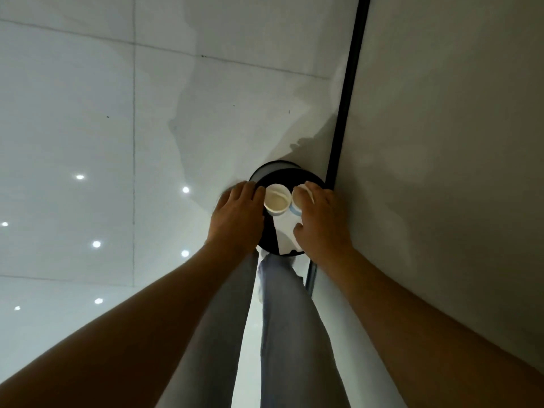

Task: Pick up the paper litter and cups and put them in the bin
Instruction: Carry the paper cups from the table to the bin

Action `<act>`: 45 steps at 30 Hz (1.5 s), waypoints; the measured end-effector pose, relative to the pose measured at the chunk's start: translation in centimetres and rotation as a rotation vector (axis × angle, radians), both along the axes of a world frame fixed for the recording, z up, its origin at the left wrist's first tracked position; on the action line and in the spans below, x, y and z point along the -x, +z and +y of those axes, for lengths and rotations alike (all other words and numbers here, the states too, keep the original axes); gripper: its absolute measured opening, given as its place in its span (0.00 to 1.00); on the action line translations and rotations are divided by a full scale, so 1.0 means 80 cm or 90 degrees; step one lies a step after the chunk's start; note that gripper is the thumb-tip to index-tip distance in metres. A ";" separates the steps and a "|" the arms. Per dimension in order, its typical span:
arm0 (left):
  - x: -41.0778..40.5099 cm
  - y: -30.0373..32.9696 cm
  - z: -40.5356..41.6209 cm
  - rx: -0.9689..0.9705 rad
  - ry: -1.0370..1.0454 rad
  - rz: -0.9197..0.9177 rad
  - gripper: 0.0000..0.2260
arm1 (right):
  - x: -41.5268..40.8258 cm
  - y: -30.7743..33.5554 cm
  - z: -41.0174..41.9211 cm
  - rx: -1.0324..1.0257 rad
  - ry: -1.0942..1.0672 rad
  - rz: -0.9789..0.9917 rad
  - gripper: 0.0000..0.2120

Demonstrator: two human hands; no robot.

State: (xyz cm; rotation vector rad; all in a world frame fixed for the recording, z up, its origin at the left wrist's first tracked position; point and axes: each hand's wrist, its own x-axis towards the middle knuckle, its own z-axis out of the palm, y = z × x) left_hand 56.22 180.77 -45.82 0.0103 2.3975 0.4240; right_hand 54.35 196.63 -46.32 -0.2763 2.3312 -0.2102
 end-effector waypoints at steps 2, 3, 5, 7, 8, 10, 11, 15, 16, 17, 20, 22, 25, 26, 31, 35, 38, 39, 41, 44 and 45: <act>0.001 0.050 -0.014 0.005 0.005 0.024 0.24 | 0.004 0.048 -0.012 -0.015 0.031 -0.004 0.30; -0.001 0.075 -0.021 0.013 0.010 0.030 0.24 | 0.006 0.075 -0.019 -0.023 0.045 -0.009 0.30; -0.004 0.126 -0.037 0.036 0.030 0.044 0.23 | 0.010 0.129 -0.037 -0.028 0.081 0.003 0.29; -0.015 0.177 -0.054 0.056 0.060 0.043 0.21 | 0.008 0.185 -0.057 -0.017 0.107 0.017 0.28; -0.024 0.204 -0.063 0.068 0.077 0.046 0.21 | 0.004 0.211 -0.068 -0.005 0.121 0.026 0.27; -0.053 0.256 -0.079 0.091 0.116 0.050 0.20 | -0.009 0.264 -0.091 0.021 0.165 0.043 0.26; -0.071 0.282 -0.086 0.101 0.143 0.052 0.20 | -0.018 0.290 -0.103 0.030 0.191 0.049 0.26; -0.159 0.369 -0.111 0.136 0.263 0.052 0.20 | -0.068 0.379 -0.155 0.055 0.293 0.059 0.25; -0.184 0.387 -0.117 0.143 0.299 0.050 0.20 | -0.083 0.396 -0.170 0.056 0.321 0.059 0.25; -0.210 0.403 -0.124 0.151 0.337 0.047 0.20 | -0.100 0.413 -0.186 0.054 0.354 0.059 0.24; -0.292 0.443 -0.146 0.174 0.447 0.034 0.19 | -0.154 0.454 -0.233 0.056 0.451 0.066 0.24; -0.348 0.463 -0.163 0.182 0.518 0.028 0.20 | -0.195 0.478 -0.265 0.062 0.517 0.081 0.23; -0.434 0.483 -0.191 0.198 0.617 0.034 0.20 | -0.269 0.504 -0.317 0.070 0.621 0.097 0.22; -0.463 0.488 -0.202 0.203 0.649 0.038 0.20 | -0.295 0.509 -0.336 0.069 0.653 0.103 0.21; -0.625 0.503 -0.255 0.209 0.782 0.054 0.20 | -0.452 0.527 -0.430 0.071 0.781 0.116 0.22; -0.749 0.514 -0.285 0.219 0.850 0.042 0.20 | -0.576 0.529 -0.487 0.089 0.842 0.115 0.23; -0.873 0.525 -0.308 0.233 0.942 0.026 0.20 | -0.702 0.533 -0.529 0.111 0.923 0.096 0.23; -0.908 0.527 -0.312 0.234 0.973 0.015 0.20 | -0.739 0.535 -0.538 0.118 0.949 0.085 0.23; -0.966 0.531 -0.317 0.242 1.028 0.003 0.20 | -0.801 0.536 -0.558 0.131 0.999 0.080 0.22; -1.036 0.533 -0.330 0.241 1.105 -0.004 0.20 | -0.876 0.536 -0.592 0.138 1.071 0.086 0.22; -1.058 0.534 -0.334 0.242 1.128 -0.007 0.20 | -0.899 0.536 -0.604 0.137 1.092 0.085 0.23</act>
